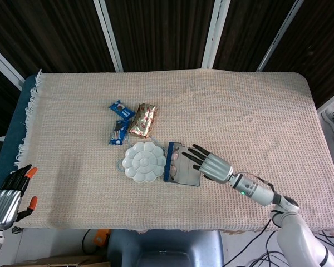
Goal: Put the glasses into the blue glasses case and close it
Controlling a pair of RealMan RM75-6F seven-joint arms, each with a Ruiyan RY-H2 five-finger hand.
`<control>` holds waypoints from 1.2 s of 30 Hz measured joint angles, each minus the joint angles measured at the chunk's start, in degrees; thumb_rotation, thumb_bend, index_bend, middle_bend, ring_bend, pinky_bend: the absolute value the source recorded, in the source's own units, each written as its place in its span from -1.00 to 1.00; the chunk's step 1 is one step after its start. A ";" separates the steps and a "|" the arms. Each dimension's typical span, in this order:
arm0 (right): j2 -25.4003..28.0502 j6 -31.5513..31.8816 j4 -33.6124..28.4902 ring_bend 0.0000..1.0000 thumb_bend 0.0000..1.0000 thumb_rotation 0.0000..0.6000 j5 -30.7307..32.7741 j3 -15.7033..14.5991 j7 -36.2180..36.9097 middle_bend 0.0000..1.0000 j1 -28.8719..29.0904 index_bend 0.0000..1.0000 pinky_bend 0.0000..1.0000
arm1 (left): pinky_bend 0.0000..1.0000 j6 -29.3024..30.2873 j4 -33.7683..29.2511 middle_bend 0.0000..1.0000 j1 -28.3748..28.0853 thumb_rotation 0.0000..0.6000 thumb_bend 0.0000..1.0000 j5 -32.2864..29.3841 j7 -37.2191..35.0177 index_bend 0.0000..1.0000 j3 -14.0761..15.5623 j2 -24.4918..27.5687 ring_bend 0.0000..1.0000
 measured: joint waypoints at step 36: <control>-2.61 -3.06 1.81 -0.96 -0.23 1.00 -0.04 -0.88 -3.60 -0.72 2.14 0.14 -0.94 | -0.75 0.57 0.00 -0.96 0.25 1.00 -0.09 -0.36 1.05 -1.00 -0.17 -0.40 -0.90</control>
